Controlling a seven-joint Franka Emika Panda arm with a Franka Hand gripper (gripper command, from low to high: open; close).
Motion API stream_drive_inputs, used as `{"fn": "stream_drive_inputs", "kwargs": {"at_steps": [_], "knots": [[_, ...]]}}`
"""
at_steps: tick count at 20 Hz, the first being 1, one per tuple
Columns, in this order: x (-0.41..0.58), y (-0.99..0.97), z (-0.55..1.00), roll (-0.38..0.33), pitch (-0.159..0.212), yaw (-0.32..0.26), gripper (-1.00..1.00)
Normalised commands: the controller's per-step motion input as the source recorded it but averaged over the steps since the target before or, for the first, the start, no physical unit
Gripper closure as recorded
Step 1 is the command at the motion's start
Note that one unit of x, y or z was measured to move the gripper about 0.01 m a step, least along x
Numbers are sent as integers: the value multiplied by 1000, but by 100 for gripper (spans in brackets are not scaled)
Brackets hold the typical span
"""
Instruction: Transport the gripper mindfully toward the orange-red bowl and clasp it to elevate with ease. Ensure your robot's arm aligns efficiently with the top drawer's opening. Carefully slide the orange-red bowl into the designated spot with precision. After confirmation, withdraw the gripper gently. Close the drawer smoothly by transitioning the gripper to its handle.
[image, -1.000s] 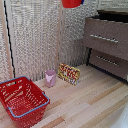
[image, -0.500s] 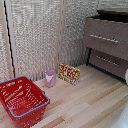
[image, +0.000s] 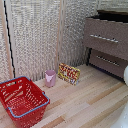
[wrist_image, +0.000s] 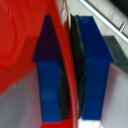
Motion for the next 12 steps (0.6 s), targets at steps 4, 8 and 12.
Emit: {"fn": "stream_drive_inputs", "kwargs": {"at_steps": [4,8,12], "knots": [[-186,-942,-63,63,17,-45,100],[-276,-803,-209,31,15,-55,100],[-362,-539,-152,12,73,-110,100]]}}
